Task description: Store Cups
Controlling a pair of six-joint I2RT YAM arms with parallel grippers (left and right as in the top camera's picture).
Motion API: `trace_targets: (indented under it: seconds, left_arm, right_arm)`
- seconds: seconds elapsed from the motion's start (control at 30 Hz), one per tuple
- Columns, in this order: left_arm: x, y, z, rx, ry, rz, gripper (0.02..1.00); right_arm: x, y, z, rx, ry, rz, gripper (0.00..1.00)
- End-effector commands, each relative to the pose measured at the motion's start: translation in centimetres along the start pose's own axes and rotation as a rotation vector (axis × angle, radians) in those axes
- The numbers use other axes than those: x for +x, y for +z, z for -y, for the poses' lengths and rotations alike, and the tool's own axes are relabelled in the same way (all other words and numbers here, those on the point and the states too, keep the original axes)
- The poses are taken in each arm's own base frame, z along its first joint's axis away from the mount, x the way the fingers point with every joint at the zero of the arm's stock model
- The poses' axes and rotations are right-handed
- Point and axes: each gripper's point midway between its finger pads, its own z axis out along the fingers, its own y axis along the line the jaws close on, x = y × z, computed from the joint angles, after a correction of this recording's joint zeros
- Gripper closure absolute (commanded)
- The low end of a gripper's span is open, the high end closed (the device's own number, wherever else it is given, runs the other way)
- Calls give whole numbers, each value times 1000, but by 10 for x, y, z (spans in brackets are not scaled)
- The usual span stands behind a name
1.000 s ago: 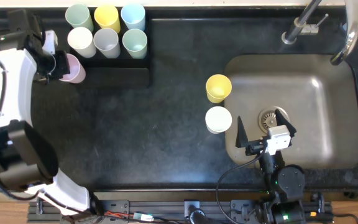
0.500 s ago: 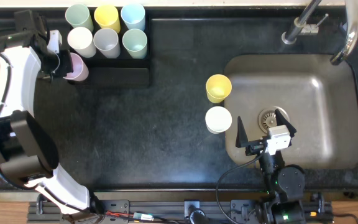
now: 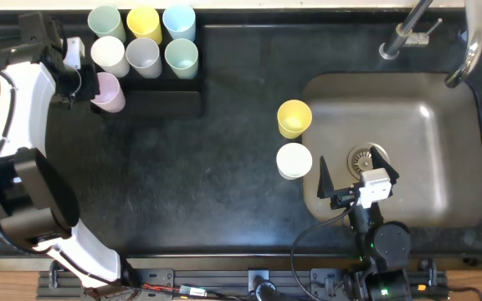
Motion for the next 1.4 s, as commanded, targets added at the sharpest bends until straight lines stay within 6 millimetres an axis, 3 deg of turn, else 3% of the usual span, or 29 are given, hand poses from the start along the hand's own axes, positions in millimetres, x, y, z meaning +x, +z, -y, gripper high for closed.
trace_targets:
  seconds: [0.03, 0.1, 0.23, 0.27, 0.43, 0.47, 0.6, 0.67, 0.7, 0.83, 0.9, 0.93, 1.1, 1.27, 1.4]
  left_arm:
    - [3, 4, 2, 19, 12, -9, 715]
    - [-1, -9, 3, 17, 13, 19, 553]
    - [-13, -51, 6, 18, -1, 128, 360]
    - [-19, -78, 10, 23, -17, 200, 305]
    - [-21, -163, 40, 75, -68, 391, 119]
    - [-13, -188, 62, 103, -82, 410, 97]
    - [7, -215, 123, 120, -53, 406, 73]
    - [18, -223, 165, 151, -2, 401, 69]
    - [28, -225, 201, 198, 44, 384, 66]
    - [54, -213, 270, 258, 128, 307, 64]
    - [70, -199, 303, 267, 176, 252, 64]
    - [97, -174, 343, 280, 235, 147, 64]
    - [142, -129, 382, 271, 281, -20, 64]
    - [171, -89, 400, 238, 320, -128, 66]
    - [165, -73, 402, 203, 298, -99, 66]
  right_arm:
    - [3, 0, -1, -5, 0, 0, 5]
    - [3, 0, -1, -5, 0, 0, 3]
    - [3, 0, -1, -5, 0, 0, 5]
    - [3, 0, -1, -5, 0, 0, 3]
    - [3, 0, -1, -5, 0, 0, 3]
    - [3, 0, -1, -5, 0, 0, 3]
    - [3, 0, -1, -5, 0, 0, 3]
    - [3, 0, -1, -5, 0, 0, 5]
    - [3, 0, -1, -5, 0, 0, 3]
    - [3, 0, -1, -5, 0, 0, 3]
    - [3, 0, -1, -5, 0, 0, 3]
    - [3, 0, -1, -5, 0, 0, 5]
    - [3, 0, -1, -5, 0, 0, 3]
    - [3, 0, -1, -5, 0, 0, 3]
    - [3, 0, -1, -5, 0, 0, 5]
